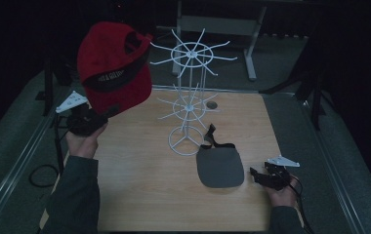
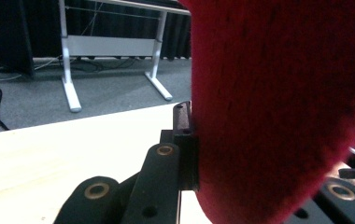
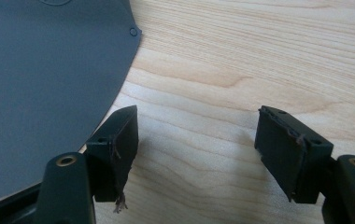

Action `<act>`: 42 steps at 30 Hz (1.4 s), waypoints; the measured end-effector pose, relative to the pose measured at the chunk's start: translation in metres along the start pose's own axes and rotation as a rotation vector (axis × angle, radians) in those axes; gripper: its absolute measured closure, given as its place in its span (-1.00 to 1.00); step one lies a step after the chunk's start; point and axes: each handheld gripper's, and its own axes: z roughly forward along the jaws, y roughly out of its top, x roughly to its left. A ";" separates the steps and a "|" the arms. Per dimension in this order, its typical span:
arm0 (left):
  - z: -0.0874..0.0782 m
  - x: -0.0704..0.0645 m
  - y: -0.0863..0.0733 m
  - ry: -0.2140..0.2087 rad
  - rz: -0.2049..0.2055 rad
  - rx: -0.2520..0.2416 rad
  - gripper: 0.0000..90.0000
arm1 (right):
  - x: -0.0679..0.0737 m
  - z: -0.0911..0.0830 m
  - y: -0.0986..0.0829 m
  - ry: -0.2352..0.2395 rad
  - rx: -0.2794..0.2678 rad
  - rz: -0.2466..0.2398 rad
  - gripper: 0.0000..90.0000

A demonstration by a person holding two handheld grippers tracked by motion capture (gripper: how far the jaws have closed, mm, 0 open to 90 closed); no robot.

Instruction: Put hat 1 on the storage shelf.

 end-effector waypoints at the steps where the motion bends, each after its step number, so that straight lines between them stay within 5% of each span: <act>1: 0.000 0.000 0.001 -0.001 0.001 -0.002 0.90 | 0.000 0.000 0.000 0.000 -0.001 0.000 -0.33; 26: -0.005 -0.006 0.013 -0.074 0.011 -0.040 0.90 | 0.000 0.000 0.000 0.000 0.000 0.000 -0.33; 42: 0.009 -0.014 0.007 -0.060 0.059 0.029 0.90 | 0.000 0.000 0.000 0.000 0.000 0.000 -0.33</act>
